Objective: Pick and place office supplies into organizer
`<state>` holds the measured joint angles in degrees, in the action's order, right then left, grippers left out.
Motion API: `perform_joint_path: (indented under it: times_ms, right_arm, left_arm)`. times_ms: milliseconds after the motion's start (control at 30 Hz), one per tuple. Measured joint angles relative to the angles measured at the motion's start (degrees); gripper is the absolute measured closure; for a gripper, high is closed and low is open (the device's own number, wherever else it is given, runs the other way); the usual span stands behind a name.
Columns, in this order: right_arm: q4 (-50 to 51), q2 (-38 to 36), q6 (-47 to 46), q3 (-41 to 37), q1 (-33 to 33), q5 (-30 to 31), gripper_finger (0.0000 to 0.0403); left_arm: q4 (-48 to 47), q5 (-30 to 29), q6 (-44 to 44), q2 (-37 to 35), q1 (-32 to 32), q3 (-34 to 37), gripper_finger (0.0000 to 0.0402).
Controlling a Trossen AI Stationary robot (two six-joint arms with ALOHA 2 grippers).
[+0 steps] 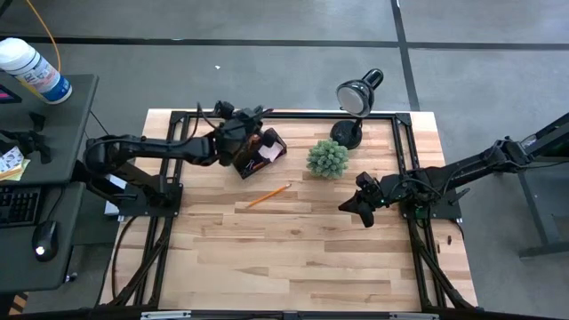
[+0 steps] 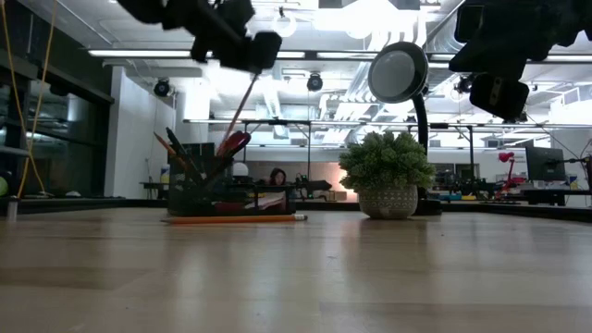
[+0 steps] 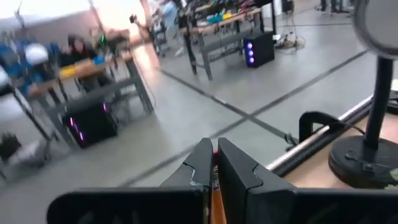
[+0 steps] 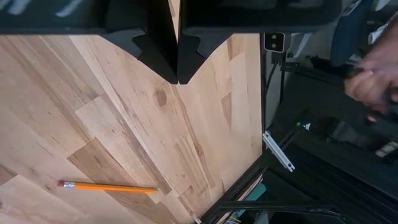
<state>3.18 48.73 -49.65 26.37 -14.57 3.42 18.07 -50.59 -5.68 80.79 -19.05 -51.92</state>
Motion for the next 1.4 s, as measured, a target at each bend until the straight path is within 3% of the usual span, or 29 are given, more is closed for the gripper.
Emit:
perform_joint_path:
  times_ms: [133, 267, 467, 567, 800, 1000, 1400]
  right_arm:
    - [0.0, 0.0, 0.0, 0.0, 0.0, 0.0, 0.0399]
    - [0.0, 0.0, 0.1, 0.0, 0.0, 0.0, 0.04]
    - [0.0, 0.0, 0.2, 0.0, 0.3, 0.0, 0.0398]
    - [0.0, 0.0, 0.2, 0.0, 1.2, 0.0, 0.0397]
    - [0.0, 0.0, 0.2, 0.0, 3.8, -0.9, 0.0401]
    - [0.0, 0.0, 0.2, 0.0, 4.9, -1.7, 0.0399]
    - [0.0, 0.0, 0.4, 0.0, 5.0, -1.7, 0.0401]
  left_arm:
    - [-0.1, 1.2, -8.9, -0.9, -0.1, -3.8, 0.0402]
    - [-2.2, 1.2, -11.7, -2.0, -0.1, -4.6, 0.0402]
    - [-12.7, 0.7, -6.2, -1.8, -0.1, -4.6, 0.0402]
    - [-13.6, 0.7, -4.7, -1.4, 0.0, -2.7, 0.0402]
    - [-7.2, 0.2, 1.2, -1.4, 0.1, 3.9, 0.0402]
    - [-4.3, -4.3, 5.4, -1.5, 1.3, 9.0, 0.0402]
    - [-2.2, -7.8, 15.4, -1.6, 1.5, 12.3, 0.0391]
